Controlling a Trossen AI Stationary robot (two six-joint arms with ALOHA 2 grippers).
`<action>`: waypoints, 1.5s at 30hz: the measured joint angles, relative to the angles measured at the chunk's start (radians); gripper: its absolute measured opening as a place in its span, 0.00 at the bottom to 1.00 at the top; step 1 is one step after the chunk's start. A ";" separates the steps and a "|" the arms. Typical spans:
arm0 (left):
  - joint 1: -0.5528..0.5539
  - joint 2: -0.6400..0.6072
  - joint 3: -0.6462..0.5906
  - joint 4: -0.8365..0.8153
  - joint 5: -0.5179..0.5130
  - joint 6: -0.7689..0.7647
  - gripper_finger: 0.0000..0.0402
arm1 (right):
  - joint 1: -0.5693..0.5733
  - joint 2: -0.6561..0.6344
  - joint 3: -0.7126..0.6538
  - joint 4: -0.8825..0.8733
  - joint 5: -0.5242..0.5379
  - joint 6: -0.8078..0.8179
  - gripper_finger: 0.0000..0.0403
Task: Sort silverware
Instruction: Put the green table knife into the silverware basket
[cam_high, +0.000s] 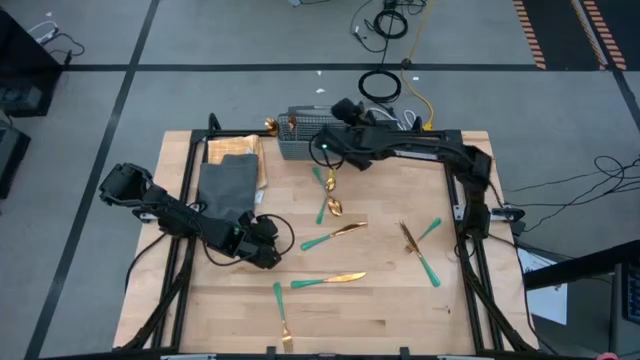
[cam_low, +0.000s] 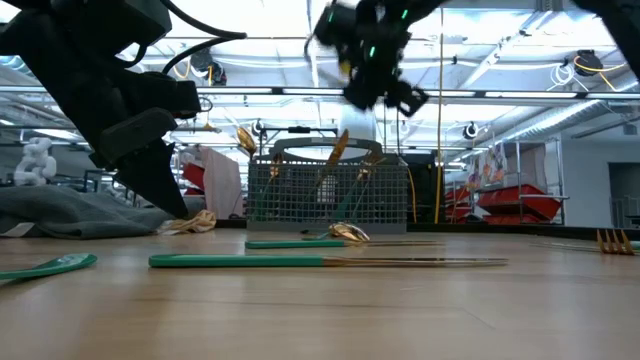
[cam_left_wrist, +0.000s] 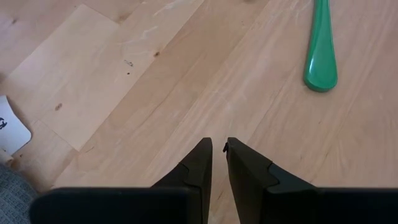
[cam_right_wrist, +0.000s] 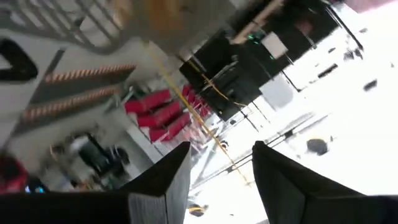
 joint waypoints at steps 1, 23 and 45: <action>0.000 0.000 0.000 0.000 0.000 -0.001 0.14 | 0.011 -0.028 0.000 0.000 0.000 0.049 0.40; -0.026 0.000 0.000 0.030 0.037 -0.035 0.14 | 0.379 -0.275 -0.057 -0.711 -0.886 1.900 0.38; -0.084 0.000 0.000 0.055 0.038 -0.034 0.14 | 0.747 -0.457 -0.782 -0.270 -1.422 2.564 0.37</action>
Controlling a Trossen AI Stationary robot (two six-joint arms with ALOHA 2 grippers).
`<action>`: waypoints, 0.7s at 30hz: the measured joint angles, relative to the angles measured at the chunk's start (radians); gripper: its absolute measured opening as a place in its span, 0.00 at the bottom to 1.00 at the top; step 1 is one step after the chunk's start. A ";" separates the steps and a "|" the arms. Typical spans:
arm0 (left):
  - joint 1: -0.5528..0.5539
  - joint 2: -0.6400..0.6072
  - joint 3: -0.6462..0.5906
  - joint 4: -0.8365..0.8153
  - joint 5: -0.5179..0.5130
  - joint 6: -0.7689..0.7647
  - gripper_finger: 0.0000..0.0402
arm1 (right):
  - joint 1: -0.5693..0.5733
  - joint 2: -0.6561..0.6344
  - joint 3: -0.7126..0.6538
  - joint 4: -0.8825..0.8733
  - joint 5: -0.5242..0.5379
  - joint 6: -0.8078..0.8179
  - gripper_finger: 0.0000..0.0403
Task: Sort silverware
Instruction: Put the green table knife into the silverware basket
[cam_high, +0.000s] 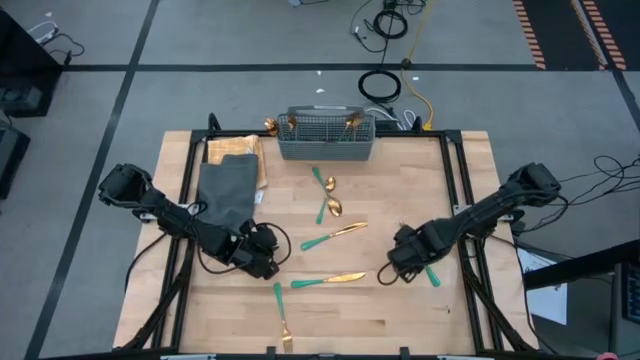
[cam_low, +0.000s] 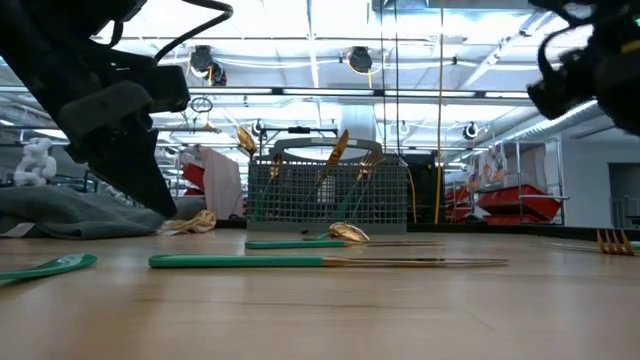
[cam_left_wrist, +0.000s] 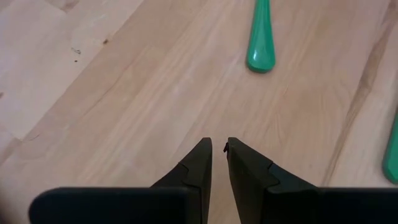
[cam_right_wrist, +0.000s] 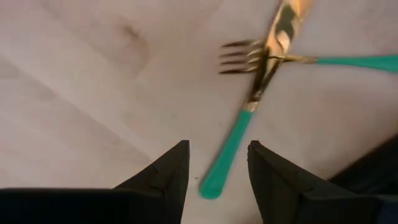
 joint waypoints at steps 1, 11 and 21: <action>0.000 0.000 0.000 0.000 0.000 -0.001 0.14 | 0.002 -0.001 -0.022 0.022 -0.002 0.010 0.37; 0.000 0.000 0.000 0.000 0.007 -0.001 0.14 | -0.012 0.000 -0.215 0.229 0.001 0.037 0.37; 0.000 0.000 0.000 -0.002 0.008 0.007 0.14 | -0.088 -0.015 -0.335 0.378 -0.109 -0.030 0.34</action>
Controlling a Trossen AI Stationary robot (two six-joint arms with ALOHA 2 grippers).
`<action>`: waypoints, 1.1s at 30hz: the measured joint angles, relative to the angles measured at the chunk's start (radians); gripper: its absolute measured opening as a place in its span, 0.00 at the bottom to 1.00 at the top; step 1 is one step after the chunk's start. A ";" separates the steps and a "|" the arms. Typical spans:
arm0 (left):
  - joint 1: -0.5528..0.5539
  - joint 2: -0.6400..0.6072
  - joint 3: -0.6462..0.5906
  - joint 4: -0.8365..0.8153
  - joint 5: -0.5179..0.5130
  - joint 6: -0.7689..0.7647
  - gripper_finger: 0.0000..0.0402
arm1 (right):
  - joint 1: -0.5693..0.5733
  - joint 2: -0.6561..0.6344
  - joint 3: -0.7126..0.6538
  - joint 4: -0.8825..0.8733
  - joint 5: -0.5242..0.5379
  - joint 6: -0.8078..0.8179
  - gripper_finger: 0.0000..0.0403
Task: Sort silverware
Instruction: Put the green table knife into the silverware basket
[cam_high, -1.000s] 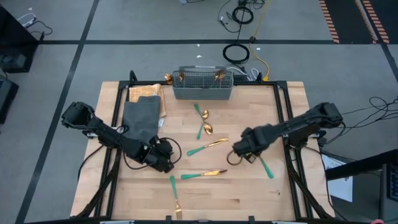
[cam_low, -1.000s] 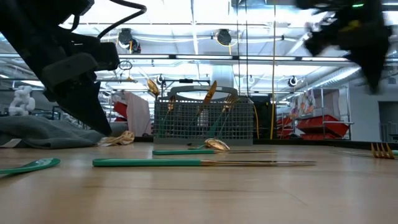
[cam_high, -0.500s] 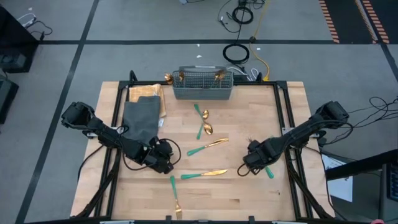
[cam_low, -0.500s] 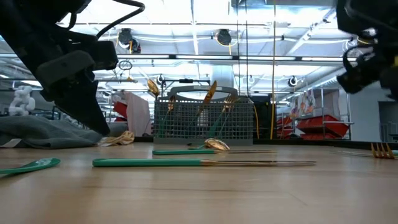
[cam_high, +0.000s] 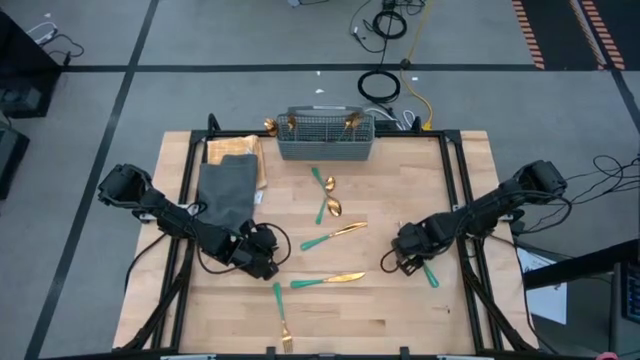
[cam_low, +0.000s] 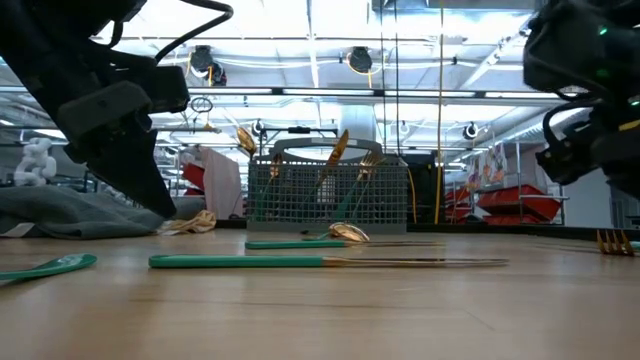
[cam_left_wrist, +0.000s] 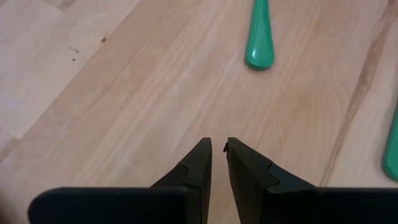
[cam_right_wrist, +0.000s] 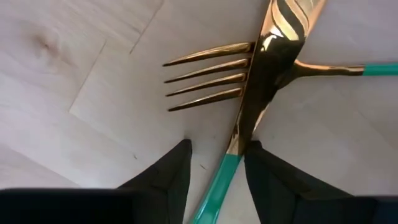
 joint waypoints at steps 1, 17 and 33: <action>0.000 0.000 0.000 0.000 0.000 0.000 0.14 | -0.013 0.000 0.000 -0.003 -0.014 -0.014 0.31; -0.001 0.000 0.000 0.000 0.000 0.019 0.14 | -0.054 0.018 0.074 -0.092 0.016 0.002 0.00; -0.001 0.000 0.000 0.000 0.000 0.020 0.14 | 0.019 0.016 0.261 -0.224 0.304 0.078 0.00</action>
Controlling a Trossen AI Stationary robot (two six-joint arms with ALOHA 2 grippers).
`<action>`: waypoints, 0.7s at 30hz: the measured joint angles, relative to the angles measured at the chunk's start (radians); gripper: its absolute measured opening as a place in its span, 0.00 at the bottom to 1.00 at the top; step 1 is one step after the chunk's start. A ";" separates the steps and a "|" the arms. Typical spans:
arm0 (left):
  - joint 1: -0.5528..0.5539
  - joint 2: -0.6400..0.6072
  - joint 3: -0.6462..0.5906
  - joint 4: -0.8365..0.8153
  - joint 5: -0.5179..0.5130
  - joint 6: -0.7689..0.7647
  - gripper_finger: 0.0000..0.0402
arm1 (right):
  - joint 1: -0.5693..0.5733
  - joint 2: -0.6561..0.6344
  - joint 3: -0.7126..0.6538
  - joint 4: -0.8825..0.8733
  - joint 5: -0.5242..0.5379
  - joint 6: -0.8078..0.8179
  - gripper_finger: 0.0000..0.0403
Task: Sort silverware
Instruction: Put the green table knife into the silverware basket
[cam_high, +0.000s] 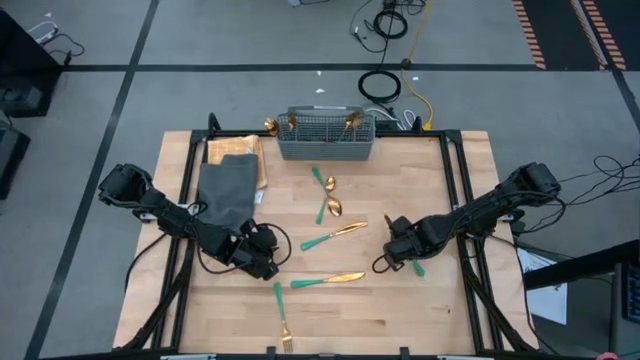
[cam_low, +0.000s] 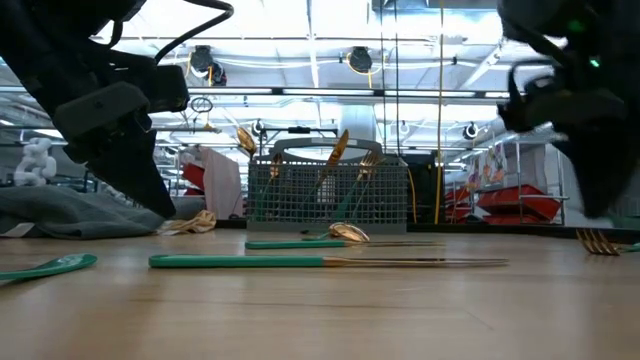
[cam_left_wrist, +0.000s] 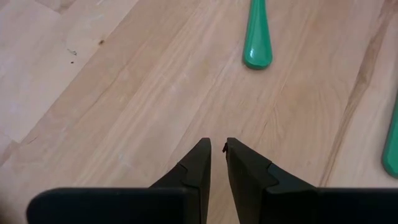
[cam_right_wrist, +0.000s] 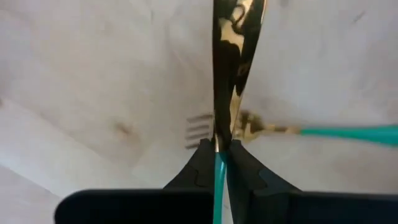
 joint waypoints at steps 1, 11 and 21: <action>0.000 0.000 0.000 0.000 0.000 0.000 0.14 | -0.001 0.000 0.026 -0.035 0.031 -0.004 0.00; 0.000 0.000 0.000 0.000 0.000 0.000 0.14 | -0.056 -0.003 0.391 -0.220 0.622 -0.214 0.00; 0.000 0.000 0.000 0.000 -0.019 0.000 0.14 | -0.318 -0.002 0.471 0.541 0.754 -1.058 0.00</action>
